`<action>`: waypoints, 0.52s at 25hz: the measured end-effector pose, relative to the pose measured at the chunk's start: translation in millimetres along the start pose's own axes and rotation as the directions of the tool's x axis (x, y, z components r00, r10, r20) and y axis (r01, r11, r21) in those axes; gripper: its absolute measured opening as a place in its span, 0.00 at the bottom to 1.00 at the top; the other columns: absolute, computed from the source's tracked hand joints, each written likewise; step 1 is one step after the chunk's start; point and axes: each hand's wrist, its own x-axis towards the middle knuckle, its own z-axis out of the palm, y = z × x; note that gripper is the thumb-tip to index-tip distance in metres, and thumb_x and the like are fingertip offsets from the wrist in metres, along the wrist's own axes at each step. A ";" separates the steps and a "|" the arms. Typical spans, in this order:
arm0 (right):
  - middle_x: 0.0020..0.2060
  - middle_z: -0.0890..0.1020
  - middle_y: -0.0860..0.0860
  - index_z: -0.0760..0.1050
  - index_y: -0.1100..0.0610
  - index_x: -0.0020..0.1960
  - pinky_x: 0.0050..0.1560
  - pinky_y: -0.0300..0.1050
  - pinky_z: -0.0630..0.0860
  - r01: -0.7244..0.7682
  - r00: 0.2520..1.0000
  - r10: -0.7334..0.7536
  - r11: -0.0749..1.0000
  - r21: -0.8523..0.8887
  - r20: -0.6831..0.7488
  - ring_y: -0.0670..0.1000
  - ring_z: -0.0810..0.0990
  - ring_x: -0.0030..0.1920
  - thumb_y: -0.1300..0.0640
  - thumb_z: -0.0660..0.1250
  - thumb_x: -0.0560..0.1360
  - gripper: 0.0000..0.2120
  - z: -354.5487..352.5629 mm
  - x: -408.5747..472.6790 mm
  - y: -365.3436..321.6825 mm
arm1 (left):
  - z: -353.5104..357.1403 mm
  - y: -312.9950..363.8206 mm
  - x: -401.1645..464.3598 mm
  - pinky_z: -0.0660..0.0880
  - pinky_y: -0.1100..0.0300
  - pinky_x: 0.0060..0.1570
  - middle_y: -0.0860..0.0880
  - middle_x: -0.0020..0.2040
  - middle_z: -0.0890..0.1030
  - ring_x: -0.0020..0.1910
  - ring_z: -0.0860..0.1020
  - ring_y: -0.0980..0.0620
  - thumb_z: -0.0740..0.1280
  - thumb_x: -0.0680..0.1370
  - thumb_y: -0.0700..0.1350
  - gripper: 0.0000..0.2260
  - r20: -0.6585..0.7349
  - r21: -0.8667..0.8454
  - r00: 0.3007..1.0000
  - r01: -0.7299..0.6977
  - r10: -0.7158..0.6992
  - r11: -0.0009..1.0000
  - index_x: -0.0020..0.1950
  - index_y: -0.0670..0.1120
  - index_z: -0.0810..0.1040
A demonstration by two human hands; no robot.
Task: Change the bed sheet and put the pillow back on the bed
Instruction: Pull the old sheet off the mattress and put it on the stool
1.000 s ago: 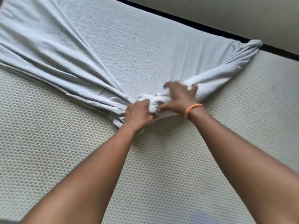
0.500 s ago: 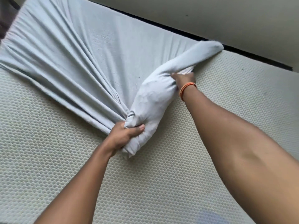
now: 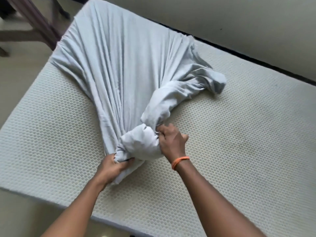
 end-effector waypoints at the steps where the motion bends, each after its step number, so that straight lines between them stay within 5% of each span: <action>1: 0.51 0.73 0.49 0.81 0.46 0.54 0.53 0.51 0.63 -0.057 0.998 0.056 0.998 0.019 0.033 0.51 0.76 0.50 0.59 0.63 0.73 0.15 5.3 2.6 3.4 | -1.4 -2.4 -3.0 0.81 0.49 0.42 0.54 0.37 0.86 0.40 0.84 0.54 0.74 0.61 0.66 0.19 -0.029 -0.011 1.000 0.005 -0.005 1.000 0.44 0.56 0.84; 4: 0.53 0.77 0.49 0.81 0.54 0.50 0.59 0.52 0.69 -0.243 0.966 0.189 0.898 0.366 0.178 0.48 0.77 0.50 0.58 0.68 0.67 0.12 0.2 27.9 9.8 | -1.2 -5.2 -1.9 0.79 0.54 0.41 0.57 0.36 0.85 0.38 0.83 0.59 0.76 0.61 0.64 0.17 -0.073 -0.012 0.997 -0.041 0.040 0.999 0.40 0.54 0.83; 7: 0.40 0.82 0.51 0.81 0.57 0.45 0.44 0.47 0.70 -0.411 0.912 0.269 0.611 0.676 0.311 0.50 0.78 0.42 0.47 0.70 0.65 0.16 -25.8 63.1 11.8 | -0.6 -8.0 3.5 0.77 0.62 0.39 0.61 0.37 0.84 0.39 0.81 0.66 0.80 0.64 0.58 0.13 -0.059 0.046 0.993 -0.099 0.102 0.994 0.42 0.56 0.82; 9: 0.45 0.83 0.50 0.81 0.57 0.55 0.44 0.46 0.75 -0.449 0.879 0.396 0.498 0.742 0.266 0.50 0.81 0.44 0.39 0.76 0.63 0.29 -27.9 101.7 20.1 | 0.4 -12.6 6.0 0.76 0.66 0.40 0.62 0.39 0.84 0.40 0.79 0.70 0.80 0.63 0.58 0.15 -0.037 0.072 0.988 -0.148 0.151 0.986 0.45 0.55 0.83; 11: 0.52 0.84 0.50 0.77 0.54 0.61 0.51 0.51 0.80 -0.479 0.839 0.472 0.409 0.776 0.269 0.50 0.84 0.48 0.33 0.82 0.48 0.47 -9.3 149.0 40.2 | -1.8 -12.3 8.2 0.73 0.72 0.37 0.64 0.37 0.83 0.38 0.78 0.74 0.80 0.64 0.56 0.13 -0.013 0.071 0.983 -0.180 0.181 0.981 0.43 0.55 0.83; 13: 0.55 0.84 0.52 0.76 0.53 0.63 0.56 0.53 0.79 -0.492 0.834 0.480 0.423 0.761 0.272 0.52 0.84 0.51 0.36 0.84 0.43 0.53 12.2 188.8 48.2 | -7.0 -13.2 12.2 0.71 0.74 0.35 0.66 0.35 0.82 0.37 0.78 0.74 0.80 0.64 0.56 0.10 0.029 0.057 0.981 -0.195 0.193 0.979 0.40 0.58 0.82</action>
